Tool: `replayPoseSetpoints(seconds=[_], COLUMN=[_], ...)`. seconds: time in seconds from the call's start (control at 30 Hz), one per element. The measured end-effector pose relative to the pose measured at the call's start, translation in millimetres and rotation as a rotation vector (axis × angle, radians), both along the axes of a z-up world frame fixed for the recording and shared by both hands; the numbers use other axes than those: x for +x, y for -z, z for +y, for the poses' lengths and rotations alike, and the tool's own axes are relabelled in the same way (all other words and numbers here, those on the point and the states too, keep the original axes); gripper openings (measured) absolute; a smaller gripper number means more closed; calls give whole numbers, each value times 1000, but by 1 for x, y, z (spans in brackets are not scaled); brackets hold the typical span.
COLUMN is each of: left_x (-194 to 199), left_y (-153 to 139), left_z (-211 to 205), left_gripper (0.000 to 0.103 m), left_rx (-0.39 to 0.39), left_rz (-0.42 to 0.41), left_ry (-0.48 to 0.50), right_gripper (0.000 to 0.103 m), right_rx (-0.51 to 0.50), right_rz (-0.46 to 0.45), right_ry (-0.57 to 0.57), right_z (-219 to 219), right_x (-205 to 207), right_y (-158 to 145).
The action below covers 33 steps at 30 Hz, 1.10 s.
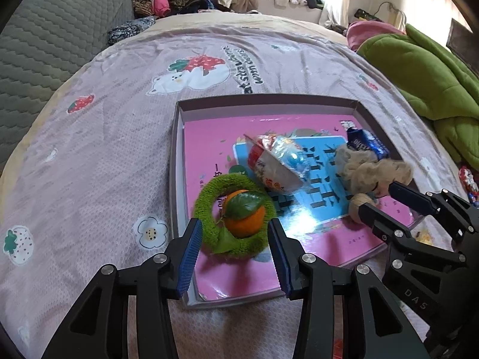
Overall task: Organize objects
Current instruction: 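Lower the orange onto the green ring with the left gripper while the right gripper releases the walnut, then withdraw both open grippers up and away from the tray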
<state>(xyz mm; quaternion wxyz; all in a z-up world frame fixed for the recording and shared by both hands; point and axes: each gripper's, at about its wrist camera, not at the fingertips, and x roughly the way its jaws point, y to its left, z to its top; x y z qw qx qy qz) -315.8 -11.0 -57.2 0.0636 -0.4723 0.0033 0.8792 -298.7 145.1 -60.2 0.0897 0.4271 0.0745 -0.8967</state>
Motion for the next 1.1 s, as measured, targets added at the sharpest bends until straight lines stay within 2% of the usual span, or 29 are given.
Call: replayPoseSetpoints(seconds=[0.43, 0.57, 0.7, 0.8, 1.1], left_x=[28, 39, 52, 62, 94], left_y=[-39, -51, -63, -71, -100], left_z=[-1, 0, 4, 6, 7], left_gripper=[47, 50, 52, 52, 53], left_rx=[28, 22, 16, 24, 36], left_rz=[49, 73, 97, 110, 175], left_ry=[-28, -34, -34, -31, -33], right_gripper=[48, 48, 50, 55, 56], right_rx=[-25, -32, -33, -47, -78], right_rz=[47, 70, 114, 156, 230], right_ry=[-13, -27, -37, -42, -46], right_z=[1, -2, -2, 1, 15], right_x=[27, 39, 56, 70, 109], right_y=[-40, -56, -78, -97, -132])
